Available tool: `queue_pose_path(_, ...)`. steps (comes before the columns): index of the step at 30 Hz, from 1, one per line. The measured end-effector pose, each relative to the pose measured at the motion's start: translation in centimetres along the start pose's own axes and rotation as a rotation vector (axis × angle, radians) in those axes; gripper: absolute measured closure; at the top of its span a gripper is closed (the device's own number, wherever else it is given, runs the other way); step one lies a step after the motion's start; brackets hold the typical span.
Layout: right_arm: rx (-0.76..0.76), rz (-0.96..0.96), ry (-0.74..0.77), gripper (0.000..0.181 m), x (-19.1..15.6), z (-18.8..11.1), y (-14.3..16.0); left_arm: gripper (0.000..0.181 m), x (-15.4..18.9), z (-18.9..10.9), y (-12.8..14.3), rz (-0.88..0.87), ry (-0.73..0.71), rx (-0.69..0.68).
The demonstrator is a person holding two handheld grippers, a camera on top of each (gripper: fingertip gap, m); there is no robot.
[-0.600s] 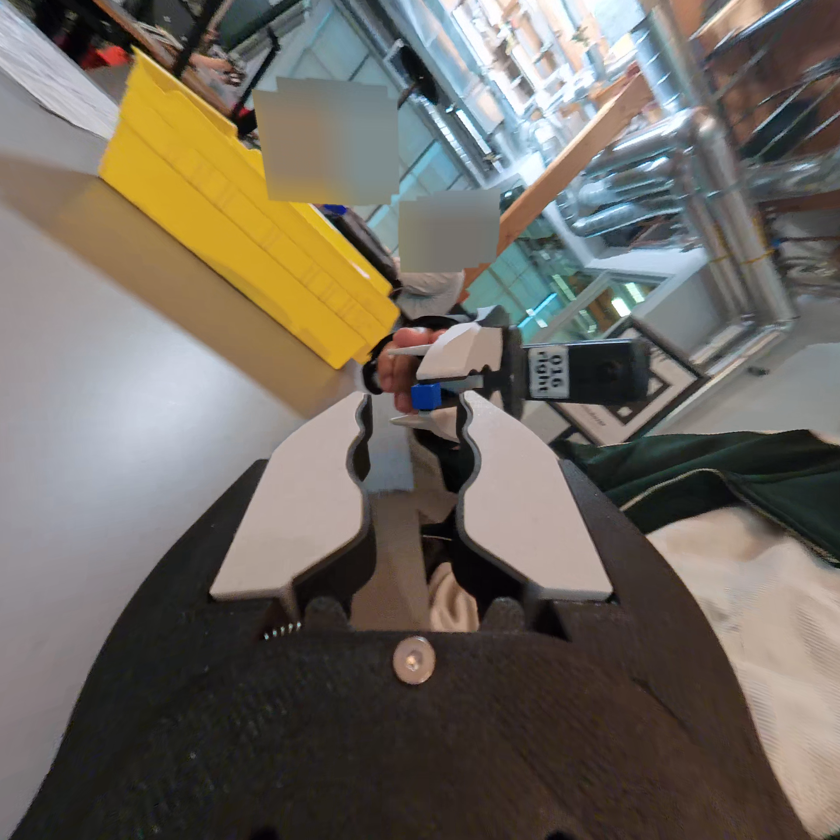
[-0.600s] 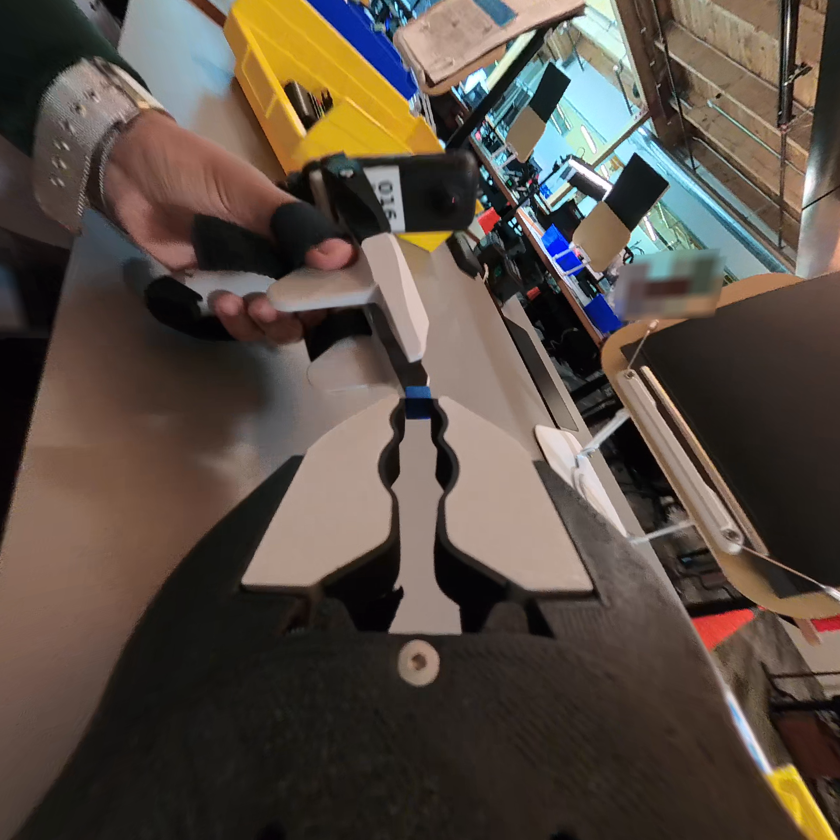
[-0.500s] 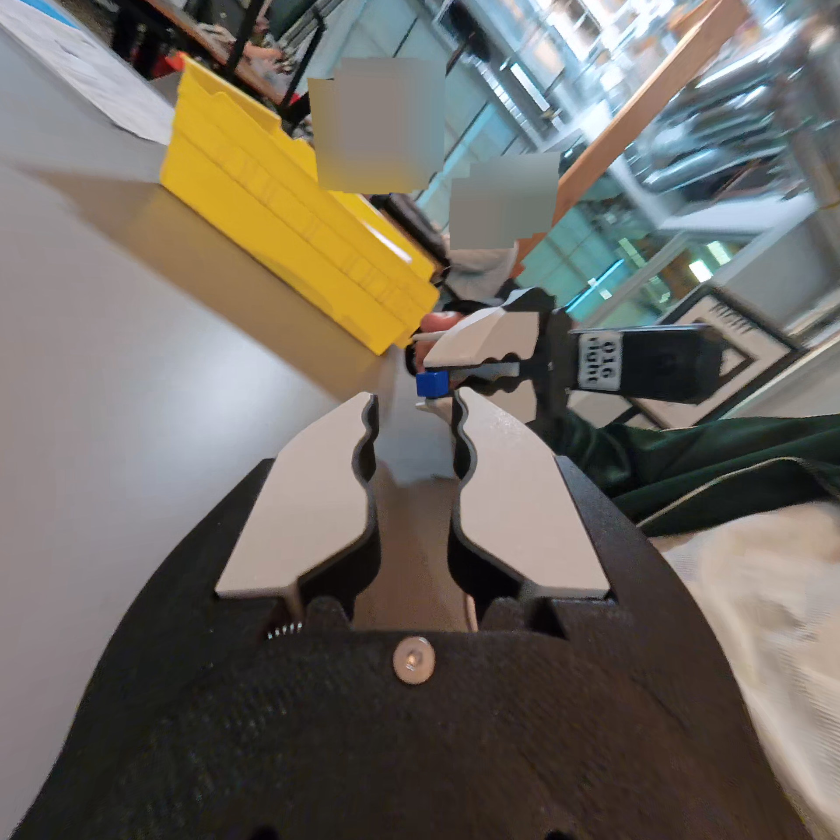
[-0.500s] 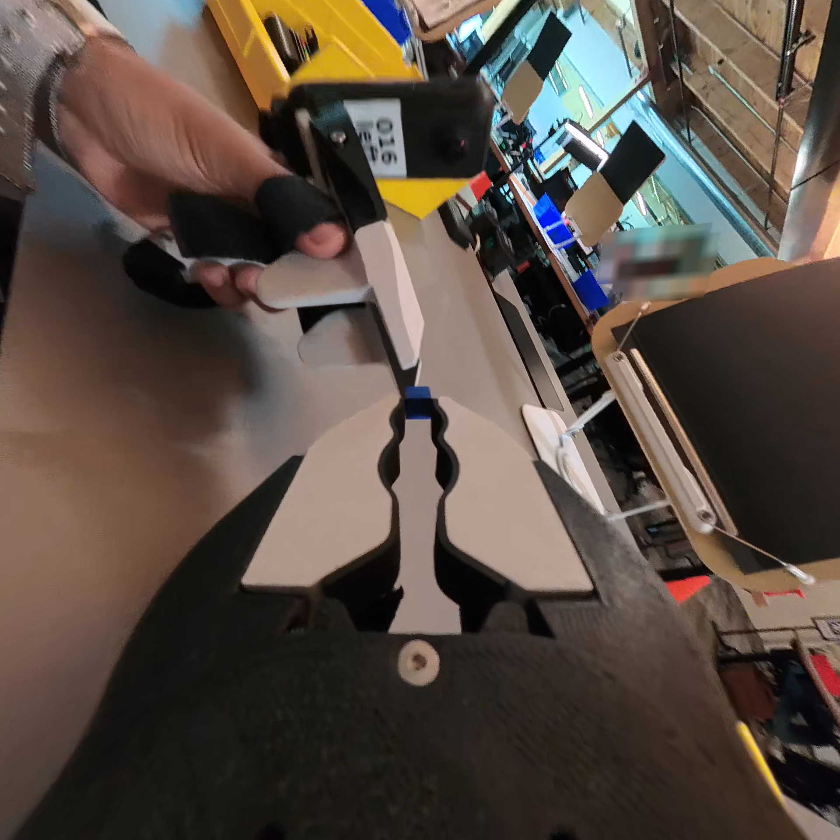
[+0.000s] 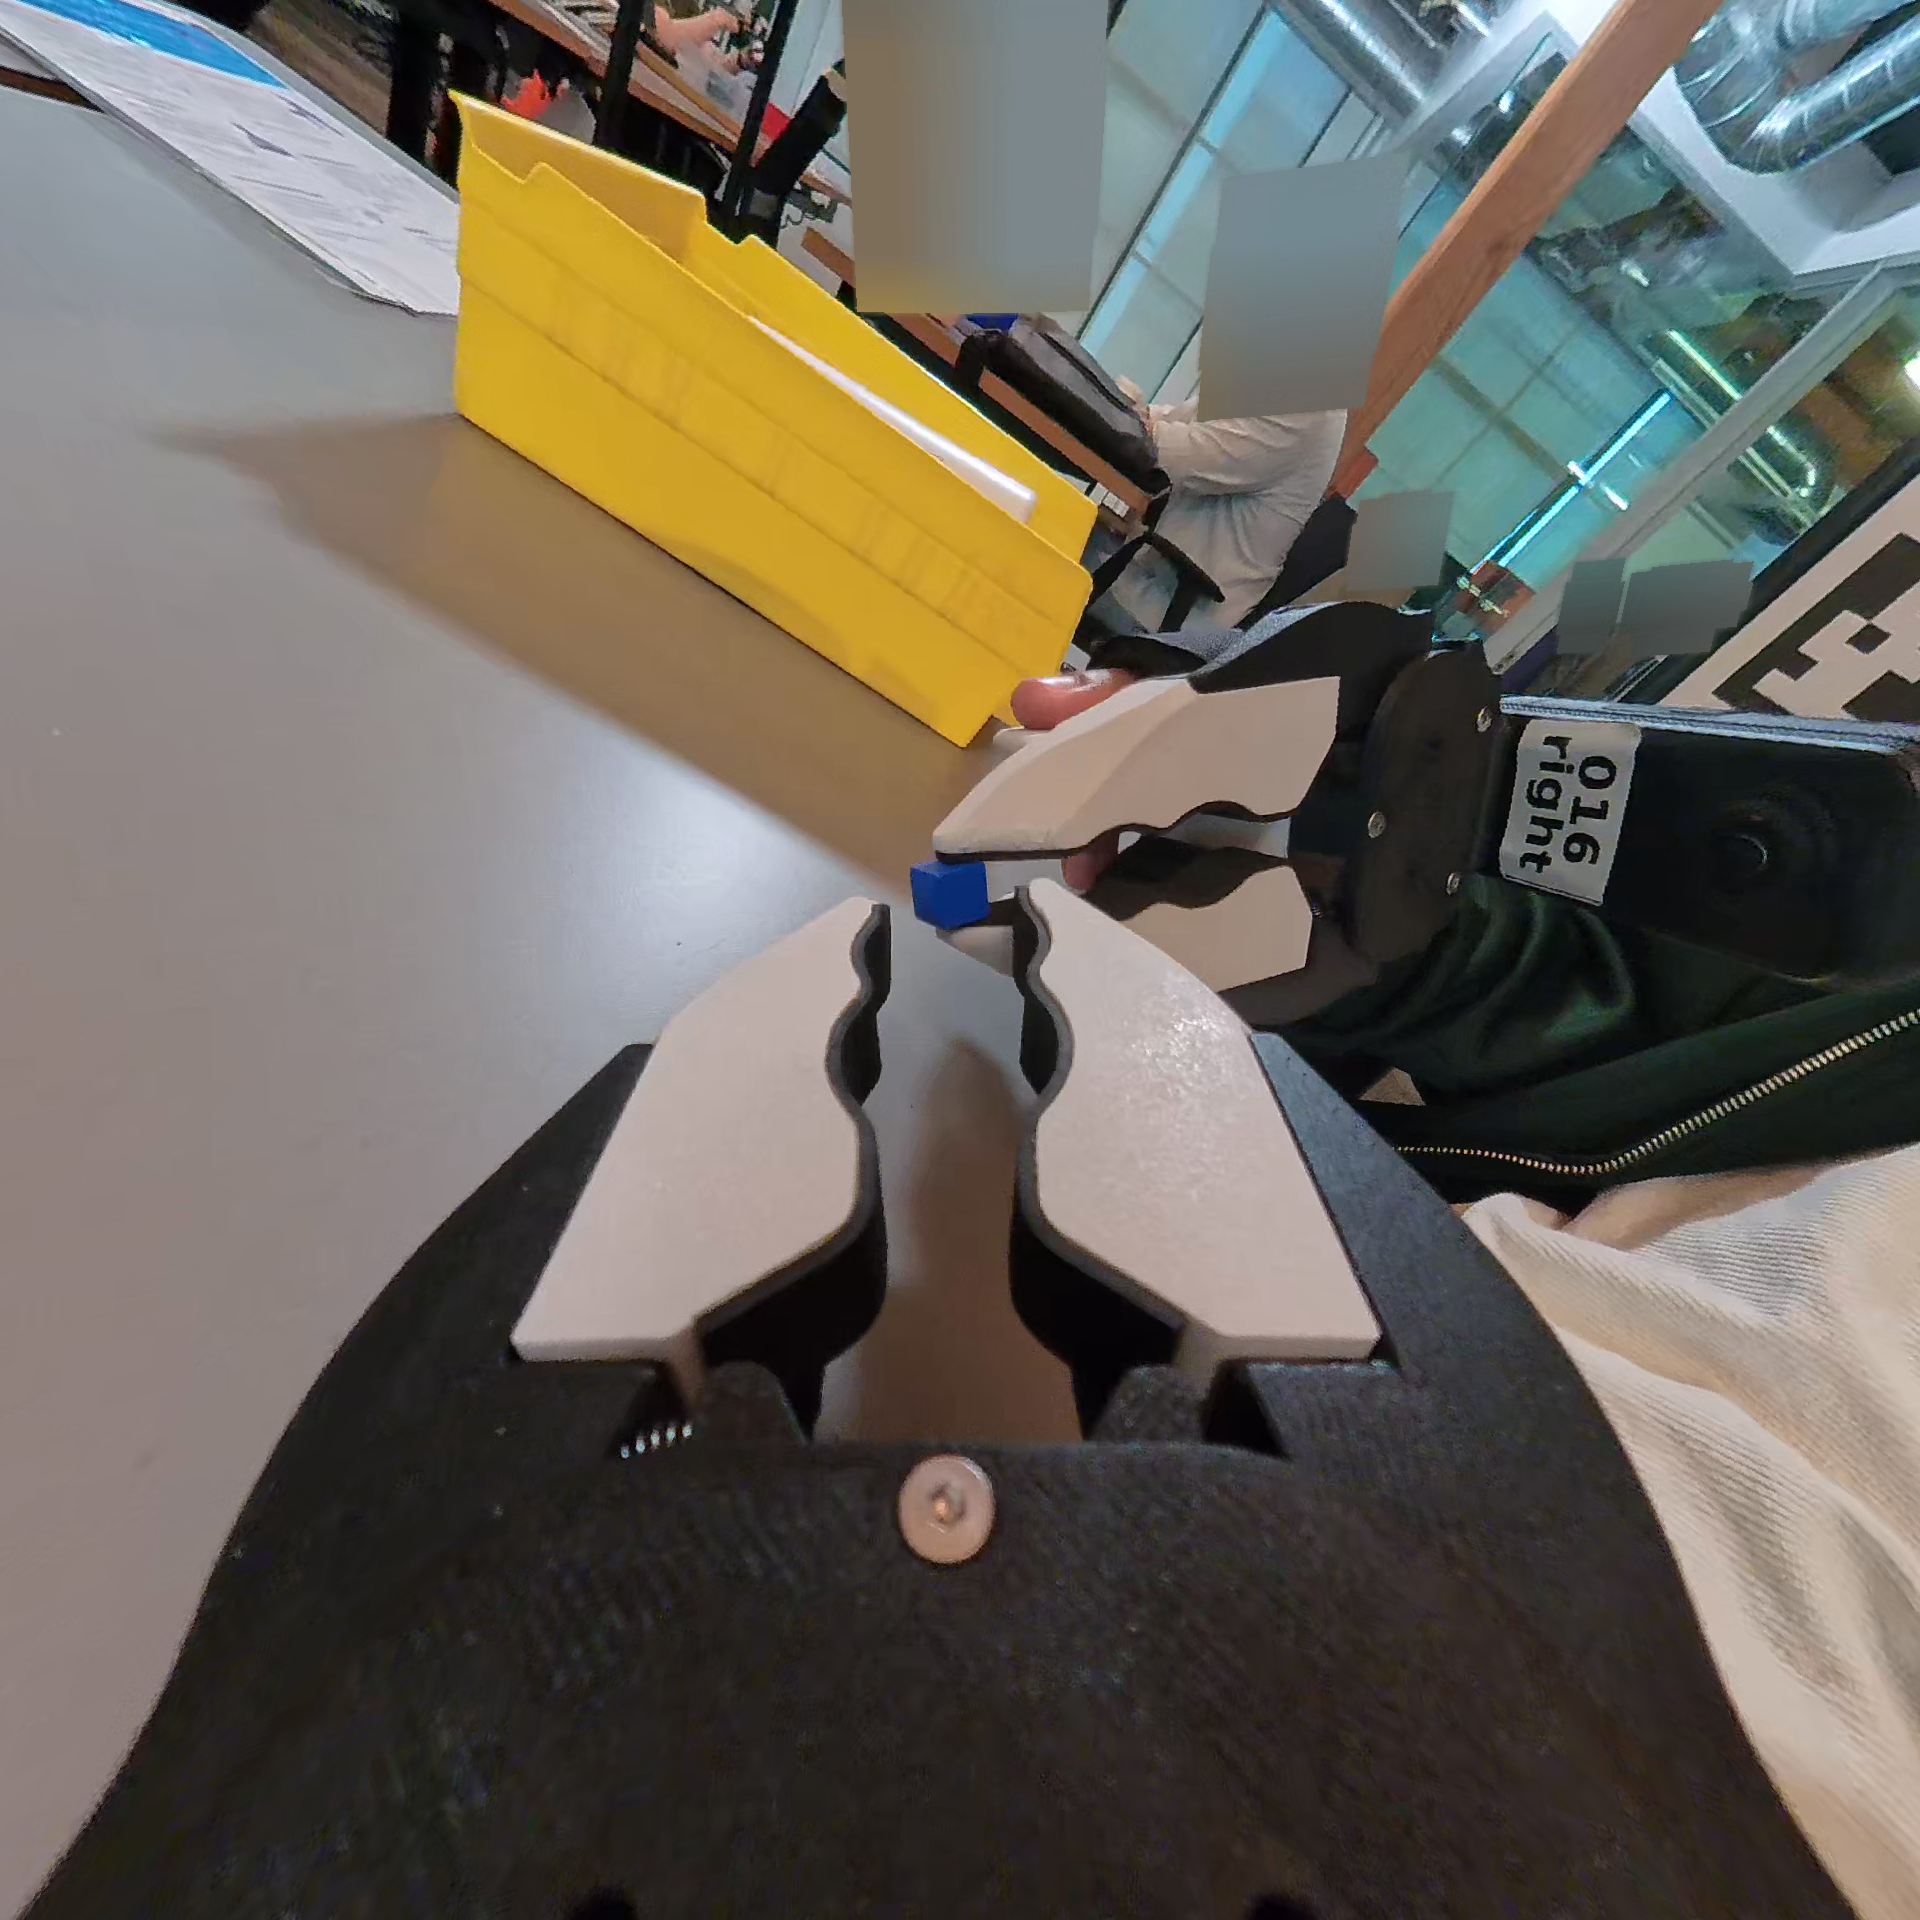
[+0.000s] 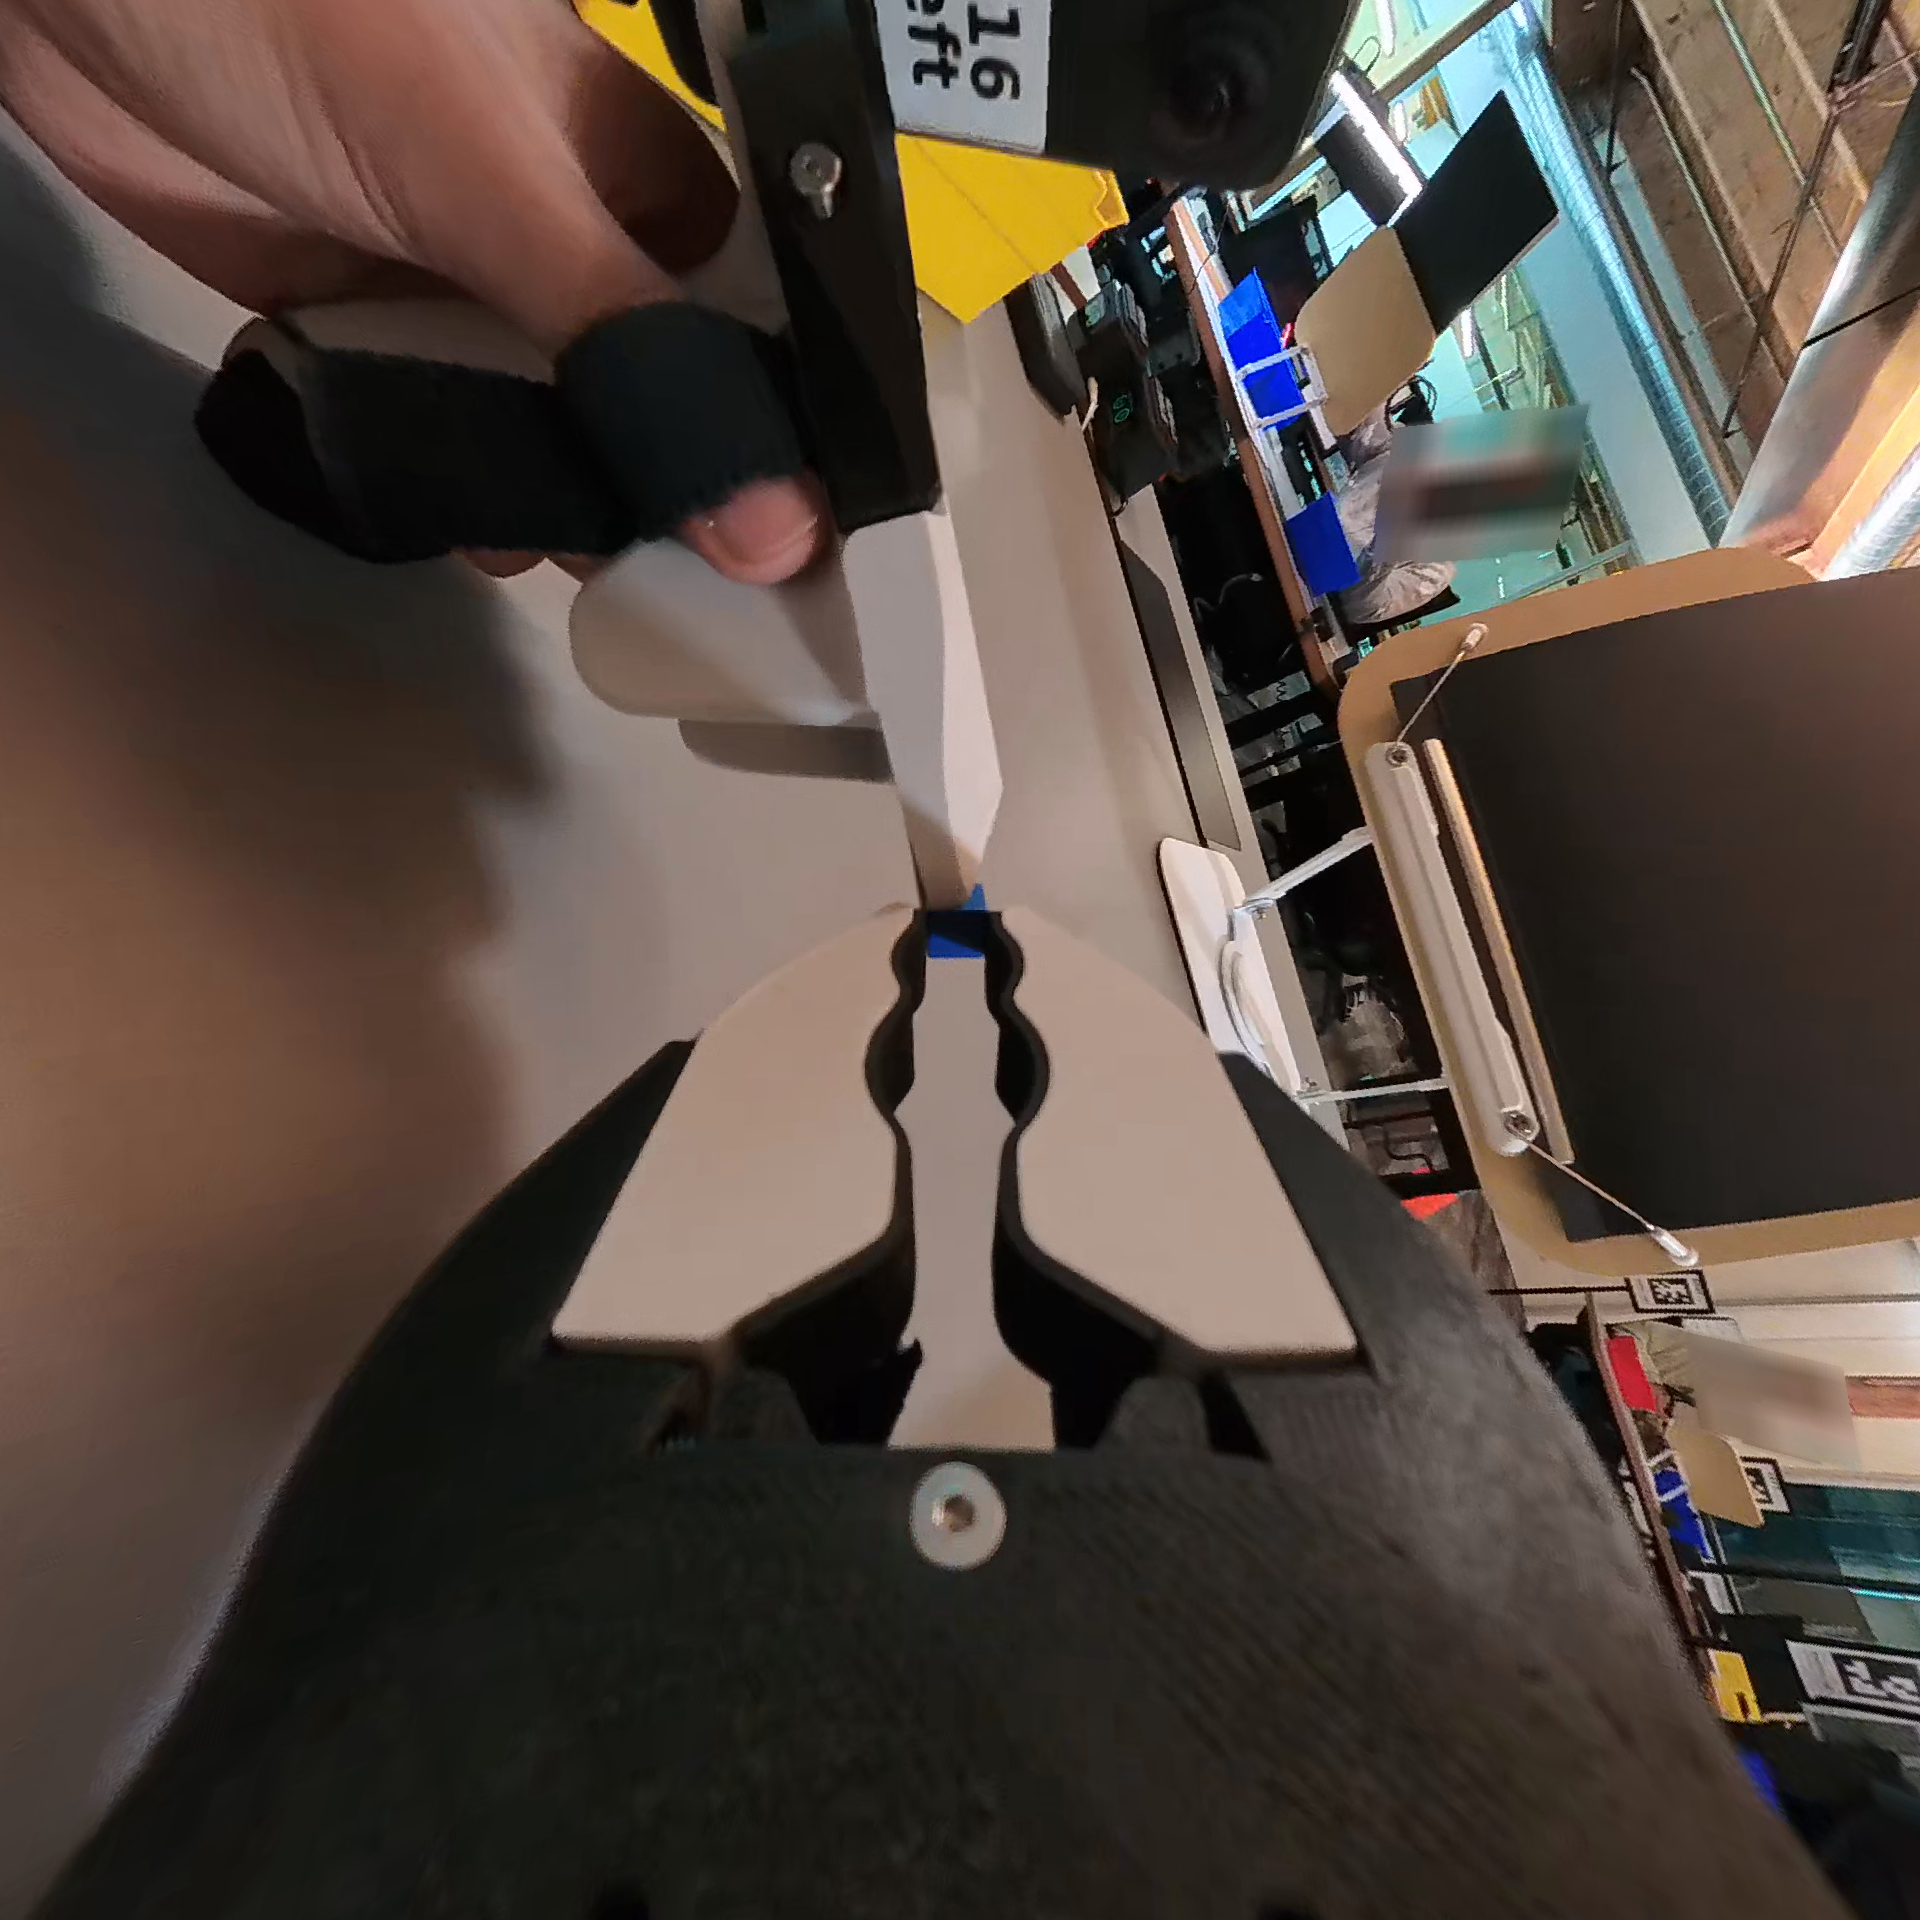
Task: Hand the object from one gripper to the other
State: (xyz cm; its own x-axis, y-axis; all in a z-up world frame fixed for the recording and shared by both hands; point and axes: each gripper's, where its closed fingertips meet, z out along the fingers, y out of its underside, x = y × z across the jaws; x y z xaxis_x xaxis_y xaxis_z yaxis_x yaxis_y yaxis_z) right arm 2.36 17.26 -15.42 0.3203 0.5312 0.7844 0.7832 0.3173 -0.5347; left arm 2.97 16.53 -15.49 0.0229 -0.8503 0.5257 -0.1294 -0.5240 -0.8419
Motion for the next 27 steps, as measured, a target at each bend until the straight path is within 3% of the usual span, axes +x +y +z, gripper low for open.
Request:
queue_pose_path(24, 0.042, 0.03, -0.017, 0.171, -0.15, -0.19, -0.69, 0.163, 0.22, 0.05, -0.11, -0.07, 0.082, 0.03)
queue_pose_path(27, 0.042, 0.024, -0.019, 0.171, -0.2, -0.16, -0.69, 0.17, 0.39, 0.04, -0.08, -0.081, 0.1, 0.029)
